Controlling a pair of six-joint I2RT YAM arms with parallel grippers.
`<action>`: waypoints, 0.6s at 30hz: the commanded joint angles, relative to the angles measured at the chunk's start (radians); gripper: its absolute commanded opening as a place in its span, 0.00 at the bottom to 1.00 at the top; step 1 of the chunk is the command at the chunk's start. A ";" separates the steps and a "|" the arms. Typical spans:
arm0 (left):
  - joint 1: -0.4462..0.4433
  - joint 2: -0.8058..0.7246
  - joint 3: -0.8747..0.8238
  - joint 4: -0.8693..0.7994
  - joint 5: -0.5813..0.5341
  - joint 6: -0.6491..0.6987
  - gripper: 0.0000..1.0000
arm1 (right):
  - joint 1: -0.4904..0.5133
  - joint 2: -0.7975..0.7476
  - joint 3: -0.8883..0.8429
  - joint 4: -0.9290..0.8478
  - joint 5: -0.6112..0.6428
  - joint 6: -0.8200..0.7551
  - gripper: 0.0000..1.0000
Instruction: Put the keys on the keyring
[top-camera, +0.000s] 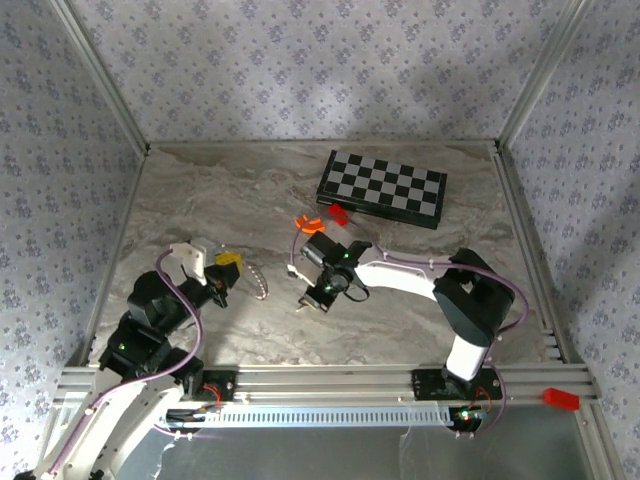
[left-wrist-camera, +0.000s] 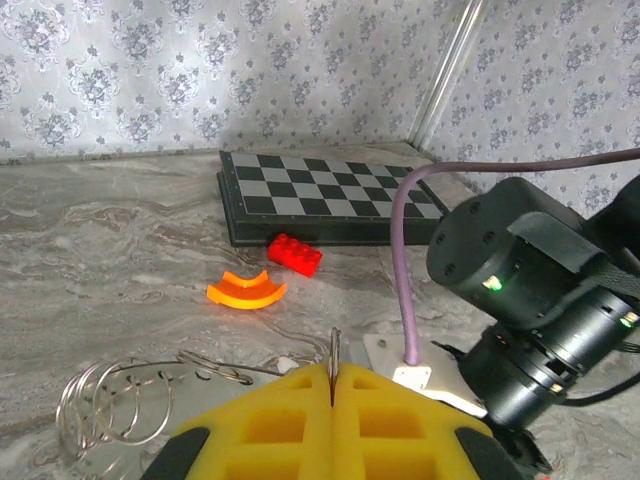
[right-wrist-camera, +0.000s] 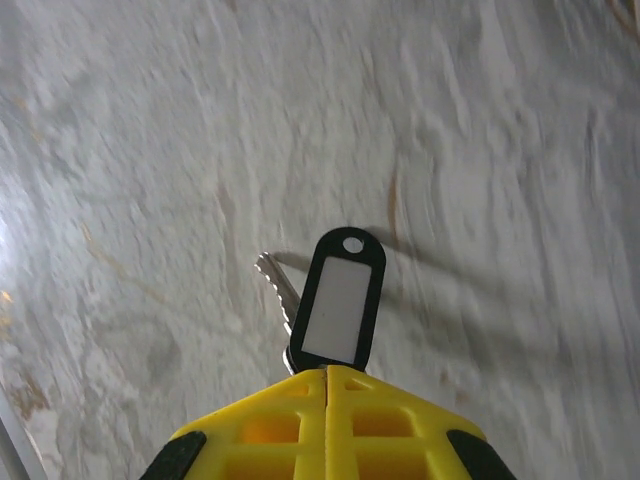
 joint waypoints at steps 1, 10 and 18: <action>0.004 -0.022 0.030 0.034 0.024 -0.019 0.00 | 0.028 -0.039 0.017 -0.215 0.137 0.094 0.00; 0.005 -0.082 0.004 0.043 0.040 -0.036 0.00 | 0.069 0.001 0.058 -0.434 0.151 0.146 0.00; 0.005 -0.084 -0.030 0.084 0.096 -0.060 0.00 | 0.080 0.096 0.153 -0.582 0.140 0.119 0.00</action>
